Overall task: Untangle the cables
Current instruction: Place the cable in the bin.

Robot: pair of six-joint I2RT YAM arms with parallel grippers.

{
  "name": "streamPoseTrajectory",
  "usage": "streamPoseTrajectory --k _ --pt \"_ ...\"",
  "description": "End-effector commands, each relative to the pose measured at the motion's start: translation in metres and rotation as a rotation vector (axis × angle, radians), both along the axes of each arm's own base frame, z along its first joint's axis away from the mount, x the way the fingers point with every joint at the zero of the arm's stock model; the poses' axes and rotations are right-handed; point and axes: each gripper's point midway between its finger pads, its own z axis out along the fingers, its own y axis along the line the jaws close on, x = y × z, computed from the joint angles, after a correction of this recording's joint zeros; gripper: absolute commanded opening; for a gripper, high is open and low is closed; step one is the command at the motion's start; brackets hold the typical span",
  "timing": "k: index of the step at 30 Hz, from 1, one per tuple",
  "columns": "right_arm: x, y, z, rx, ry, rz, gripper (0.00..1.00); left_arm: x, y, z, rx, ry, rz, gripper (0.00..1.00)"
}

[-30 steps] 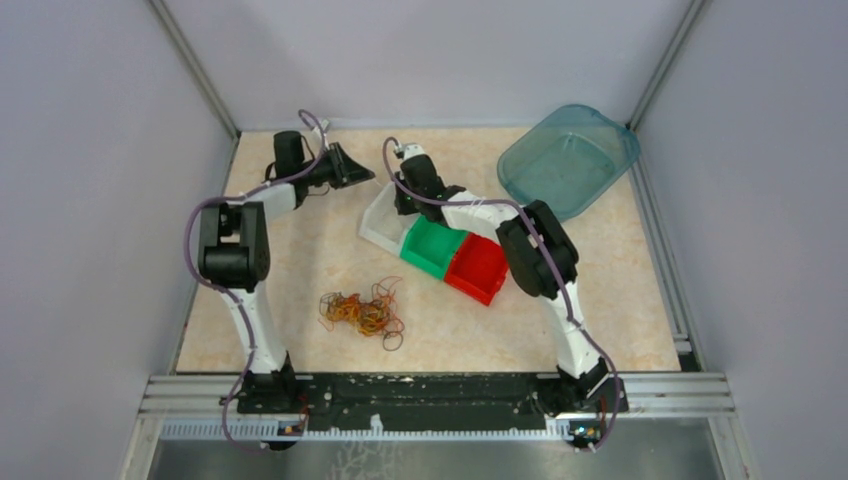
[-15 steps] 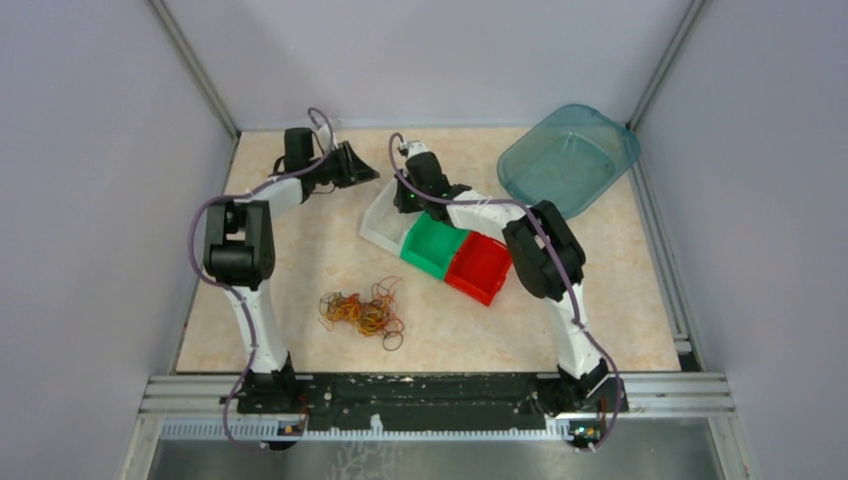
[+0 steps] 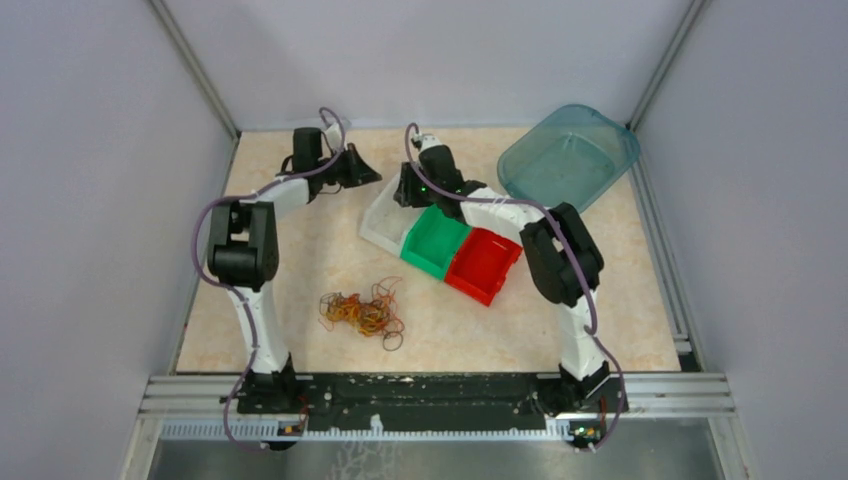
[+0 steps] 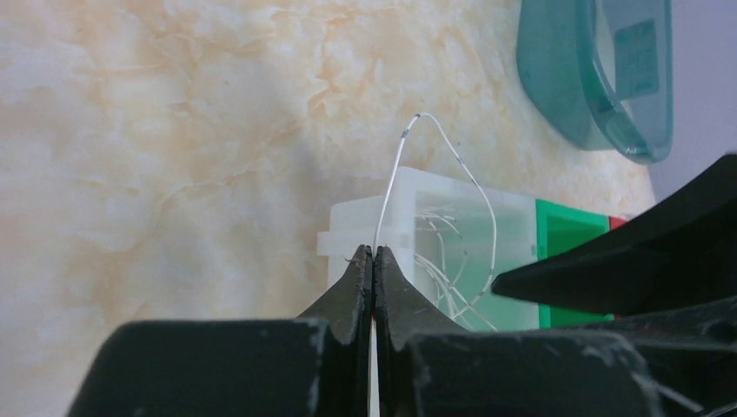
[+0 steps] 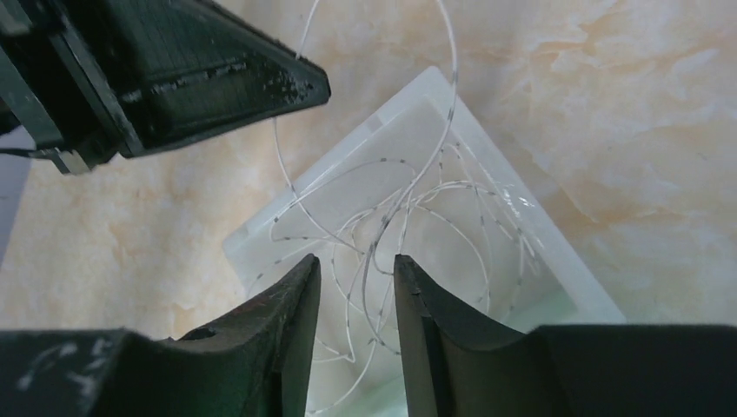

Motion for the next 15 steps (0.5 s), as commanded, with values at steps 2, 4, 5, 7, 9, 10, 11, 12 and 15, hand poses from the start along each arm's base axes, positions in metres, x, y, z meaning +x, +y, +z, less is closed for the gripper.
streamPoseTrajectory --k 2,4,5,7,9,10,11,12,15 --pt "0.003 -0.013 0.094 0.207 -0.094 -0.003 0.42 -0.018 -0.021 0.043 0.095 -0.242 -0.137 0.00" --pt "-0.002 -0.021 0.107 0.250 -0.089 0.002 0.42 -0.027 -0.026 0.054 0.135 -0.307 -0.180 0.00" --pt "-0.003 -0.027 0.114 0.270 -0.093 -0.007 0.42 -0.032 -0.028 0.058 0.150 -0.331 -0.197 0.00" --pt "-0.003 -0.043 0.126 0.311 -0.099 -0.041 0.42 -0.041 -0.032 0.063 0.164 -0.367 -0.228 0.00" --pt "0.000 -0.056 0.140 0.370 -0.103 -0.083 0.43 -0.050 -0.037 0.065 0.171 -0.387 -0.262 0.00" --pt "0.002 -0.062 0.144 0.383 -0.109 -0.099 0.43 -0.054 -0.040 0.065 0.177 -0.393 -0.279 0.00" --pt "0.005 -0.066 0.148 0.395 -0.111 -0.113 0.43 -0.060 -0.045 0.064 0.180 -0.390 -0.299 0.00" --pt "0.007 -0.068 0.150 0.398 -0.114 -0.124 0.43 -0.063 -0.048 0.063 0.182 -0.391 -0.312 0.00" --pt "0.010 -0.064 0.151 0.415 -0.103 -0.119 0.43 -0.070 -0.053 0.053 0.226 -0.374 -0.328 0.00"
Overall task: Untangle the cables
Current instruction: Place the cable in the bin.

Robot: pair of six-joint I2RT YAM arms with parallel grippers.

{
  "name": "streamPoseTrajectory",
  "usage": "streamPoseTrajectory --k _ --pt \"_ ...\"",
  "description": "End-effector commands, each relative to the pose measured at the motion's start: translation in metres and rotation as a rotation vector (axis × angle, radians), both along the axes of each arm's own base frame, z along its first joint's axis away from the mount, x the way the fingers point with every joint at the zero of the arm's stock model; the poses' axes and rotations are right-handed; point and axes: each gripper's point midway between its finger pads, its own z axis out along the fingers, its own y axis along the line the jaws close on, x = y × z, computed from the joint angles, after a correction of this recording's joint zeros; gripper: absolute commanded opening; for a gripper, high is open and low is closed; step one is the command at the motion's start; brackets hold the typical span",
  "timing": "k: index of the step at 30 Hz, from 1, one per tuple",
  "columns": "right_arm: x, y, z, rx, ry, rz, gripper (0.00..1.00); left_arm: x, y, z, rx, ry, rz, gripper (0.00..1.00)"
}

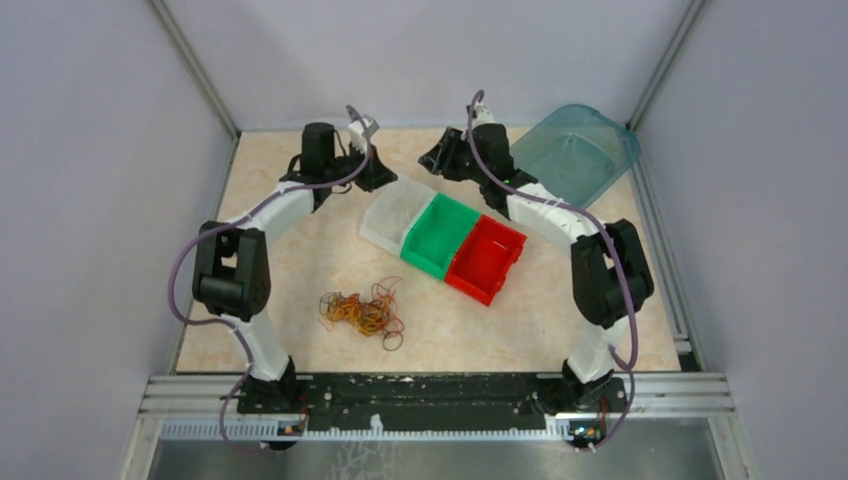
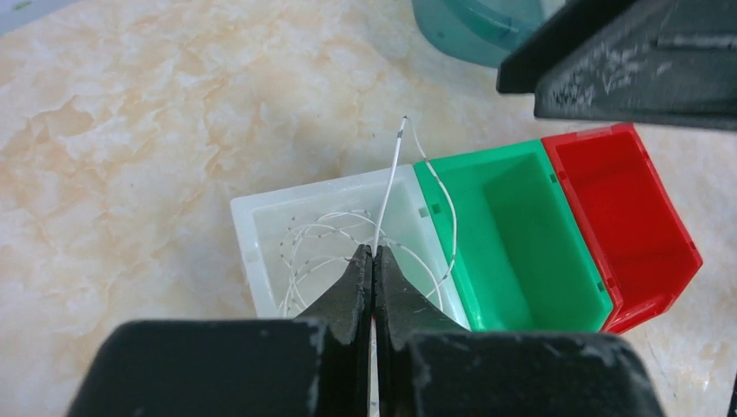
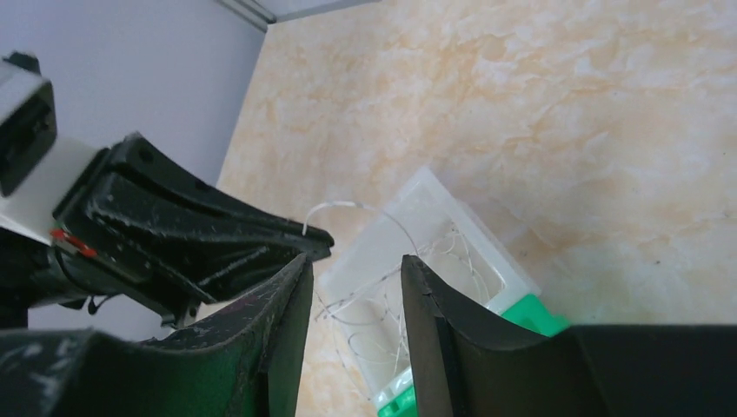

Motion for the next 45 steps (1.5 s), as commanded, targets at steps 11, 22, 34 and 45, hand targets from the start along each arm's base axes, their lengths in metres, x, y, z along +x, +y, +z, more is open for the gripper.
streamPoseTrajectory --k 11,22,34,45 --pt "-0.012 0.019 0.032 0.145 -0.010 0.091 0.33 -0.010 0.003 -0.077 0.280 0.018 0.056 0.00" --pt "-0.011 0.048 -0.022 0.058 0.099 0.102 0.30 -0.013 0.015 -0.081 0.368 -0.018 0.078 0.10" --pt "0.028 0.060 -0.054 -0.007 0.139 0.040 0.28 -0.015 0.014 -0.077 0.359 -0.008 0.076 0.30" --pt "0.033 0.056 -0.092 -0.114 0.190 0.035 0.22 -0.009 0.023 -0.012 0.290 -0.033 0.096 0.99"
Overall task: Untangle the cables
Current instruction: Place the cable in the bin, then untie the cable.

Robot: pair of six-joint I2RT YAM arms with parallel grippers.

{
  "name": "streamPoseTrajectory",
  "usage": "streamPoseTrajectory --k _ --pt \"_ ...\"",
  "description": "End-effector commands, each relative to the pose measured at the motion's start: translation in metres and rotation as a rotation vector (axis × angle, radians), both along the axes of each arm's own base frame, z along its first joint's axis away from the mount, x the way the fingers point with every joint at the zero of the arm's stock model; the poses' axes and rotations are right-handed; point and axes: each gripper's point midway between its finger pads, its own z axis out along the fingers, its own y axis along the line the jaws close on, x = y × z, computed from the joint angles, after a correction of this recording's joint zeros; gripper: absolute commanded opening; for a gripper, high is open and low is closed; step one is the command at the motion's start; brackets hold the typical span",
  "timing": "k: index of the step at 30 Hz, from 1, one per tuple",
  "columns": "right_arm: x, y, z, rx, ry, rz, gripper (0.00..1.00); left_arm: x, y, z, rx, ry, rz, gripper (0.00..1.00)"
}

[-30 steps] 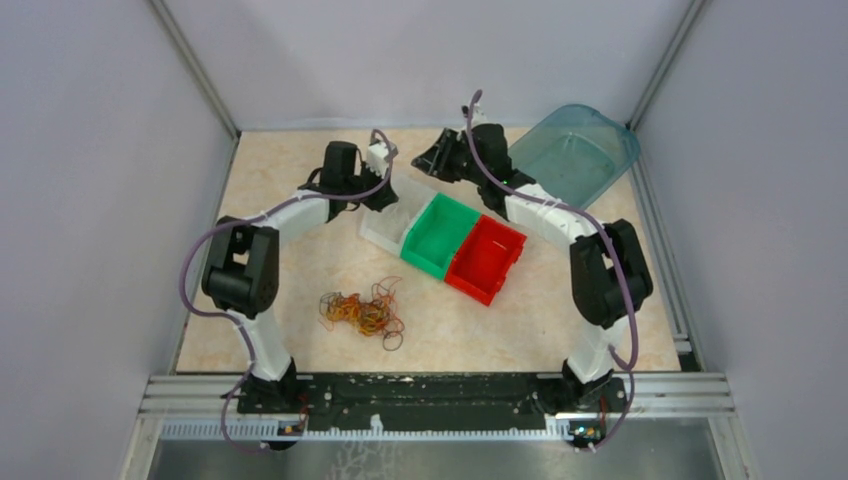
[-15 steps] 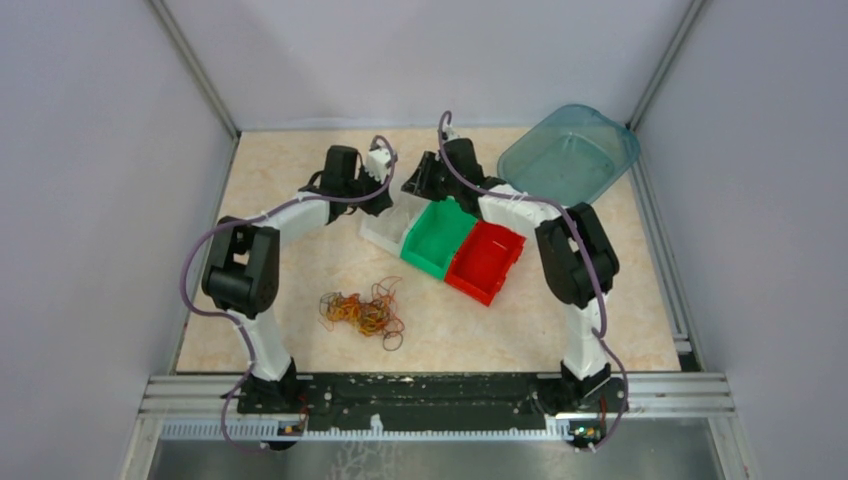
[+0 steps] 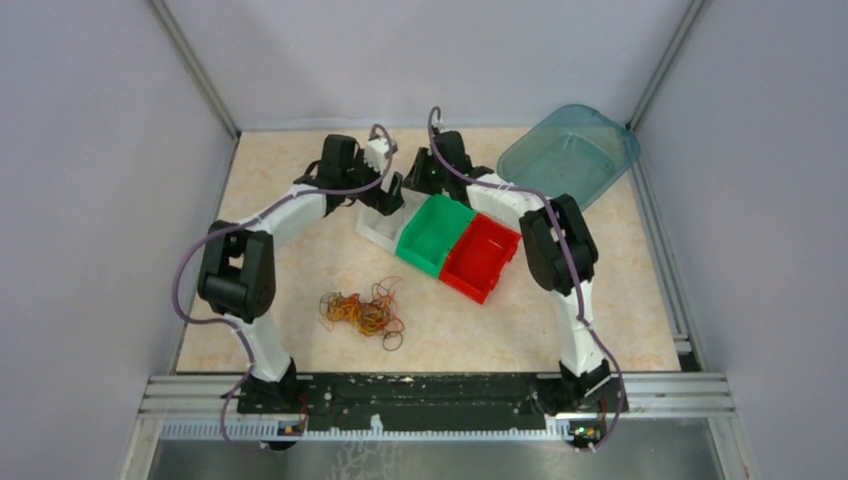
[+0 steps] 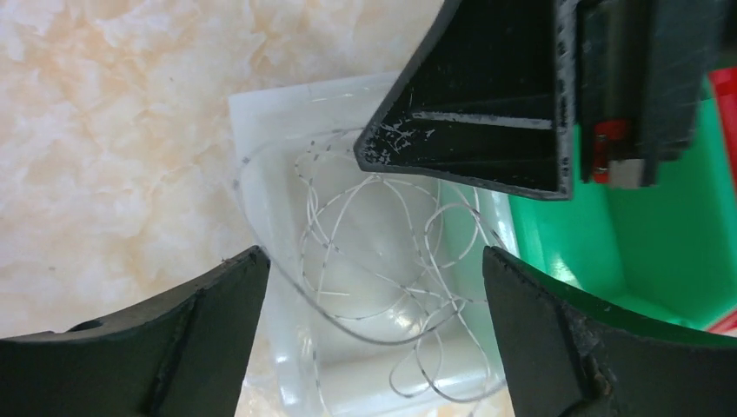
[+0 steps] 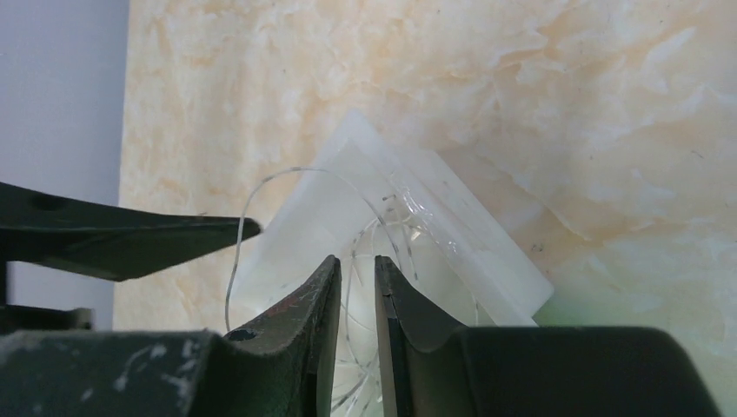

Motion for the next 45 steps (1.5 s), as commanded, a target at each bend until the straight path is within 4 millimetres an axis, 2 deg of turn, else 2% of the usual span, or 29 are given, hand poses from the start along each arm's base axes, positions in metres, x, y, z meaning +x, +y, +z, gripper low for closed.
streamPoseTrajectory --k 1,4,9,11,15,19,23,24,27,29,32,36,41,43,45 --pt "0.005 0.001 0.009 -0.011 -0.039 0.010 0.22 -0.001 0.011 0.062 -0.076 -0.057 0.009 0.99" --pt "0.006 0.001 0.017 -0.009 -0.060 0.014 0.22 -0.005 0.019 0.086 -0.111 -0.075 0.013 0.99" --pt "0.012 0.002 0.052 0.008 -0.128 0.029 0.22 -0.010 0.039 0.130 -0.143 -0.129 0.048 0.99" --pt "0.013 0.002 0.071 0.024 -0.164 0.043 0.23 -0.012 0.052 0.149 -0.149 -0.159 0.076 0.99" --pt "0.004 0.001 0.116 0.069 -0.249 0.066 0.35 -0.014 0.088 0.171 -0.156 -0.198 0.162 0.99" --pt "-0.015 -0.006 0.155 0.107 -0.320 0.094 0.48 -0.022 0.125 0.178 -0.163 -0.179 0.230 0.99" --pt "-0.042 -0.018 0.179 0.107 -0.373 0.137 0.60 -0.030 0.156 0.181 -0.155 -0.134 0.303 0.99" --pt "-0.055 -0.022 0.191 0.105 -0.401 0.152 0.61 -0.033 0.163 0.183 -0.150 -0.128 0.317 0.99" --pt "-0.097 -0.027 0.198 0.044 -0.457 0.241 0.65 -0.040 0.181 0.185 -0.135 -0.113 0.344 0.99" --pt "-0.133 -0.019 0.193 -0.026 -0.506 0.359 0.65 -0.046 0.192 0.185 -0.137 -0.103 0.355 1.00" --pt "-0.194 0.000 0.171 -0.089 -0.542 0.598 0.63 -0.058 0.200 0.181 -0.170 -0.068 0.344 0.99" --pt "-0.261 0.031 0.137 -0.189 -0.652 0.871 0.63 -0.078 0.191 0.162 -0.180 0.018 0.248 0.99" --pt "-0.295 0.063 0.106 -0.174 -0.646 1.081 0.60 -0.102 0.184 0.133 -0.164 0.086 0.183 0.99" --pt "-0.302 0.076 0.095 -0.193 -0.659 1.133 0.59 -0.106 0.188 0.128 -0.156 0.089 0.199 0.99" --pt "-0.306 0.090 0.072 -0.246 -0.645 1.186 0.59 -0.109 0.190 0.126 -0.162 0.091 0.207 0.99"
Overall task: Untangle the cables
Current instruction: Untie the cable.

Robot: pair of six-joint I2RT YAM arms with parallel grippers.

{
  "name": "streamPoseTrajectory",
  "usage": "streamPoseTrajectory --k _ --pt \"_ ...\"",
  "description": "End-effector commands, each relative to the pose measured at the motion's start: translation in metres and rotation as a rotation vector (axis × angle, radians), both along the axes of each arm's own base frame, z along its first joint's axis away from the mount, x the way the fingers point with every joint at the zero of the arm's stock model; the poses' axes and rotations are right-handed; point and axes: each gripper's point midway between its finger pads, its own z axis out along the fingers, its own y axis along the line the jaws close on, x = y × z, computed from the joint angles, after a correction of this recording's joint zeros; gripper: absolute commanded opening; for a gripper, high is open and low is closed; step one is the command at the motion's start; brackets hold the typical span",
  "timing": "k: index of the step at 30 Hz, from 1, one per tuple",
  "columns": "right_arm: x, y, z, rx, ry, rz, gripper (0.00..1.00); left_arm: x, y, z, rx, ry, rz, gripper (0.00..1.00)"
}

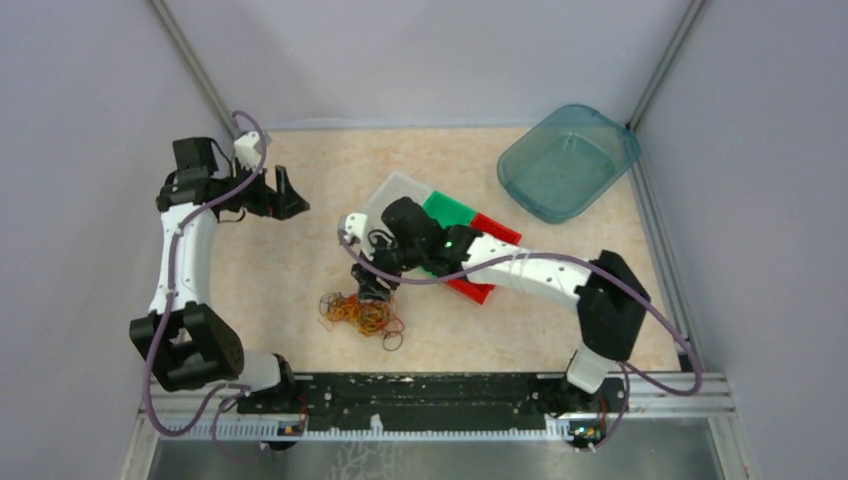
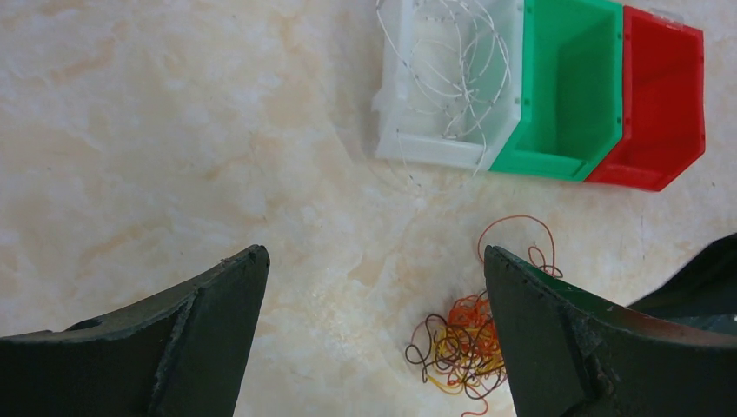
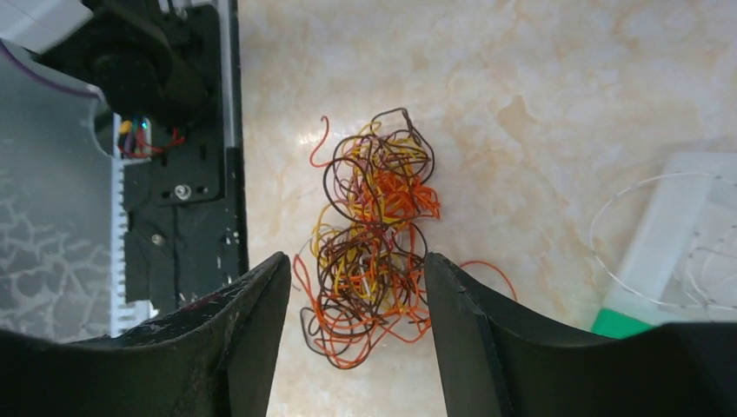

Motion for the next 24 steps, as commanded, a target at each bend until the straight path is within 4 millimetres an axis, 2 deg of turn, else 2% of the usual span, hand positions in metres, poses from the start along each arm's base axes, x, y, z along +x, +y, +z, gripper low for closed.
streamPoseTrajectory --k 1,7,13,15,17,19,22,24 --pt "-0.009 0.033 -0.014 -0.040 -0.116 0.141 0.57 -0.017 -0.001 0.000 -0.006 -0.010 -0.034 0.99" --pt "-0.010 0.066 -0.044 -0.109 -0.169 0.174 0.49 -0.015 0.004 -0.004 -0.016 0.010 -0.014 0.99" --pt "-0.010 0.077 -0.056 -0.122 -0.177 0.187 0.43 -0.010 0.015 -0.008 0.007 0.017 0.034 0.99" --pt "-0.007 0.079 -0.060 -0.133 -0.178 0.177 0.35 -0.006 0.022 -0.007 0.017 0.010 0.062 0.99" --pt "-0.002 0.082 -0.062 -0.144 -0.181 0.157 0.21 -0.003 0.026 -0.005 0.015 0.000 0.073 0.99" --pt "0.003 0.084 -0.061 -0.149 -0.189 0.139 0.10 -0.004 0.025 -0.005 0.001 0.007 0.067 0.99" --pt "0.009 0.084 -0.048 -0.116 -0.220 0.095 0.00 -0.007 0.023 -0.008 -0.005 0.009 0.056 0.99" --pt "0.015 0.083 -0.031 -0.077 -0.248 0.057 0.00 -0.009 0.020 -0.010 -0.009 -0.009 0.039 0.99"
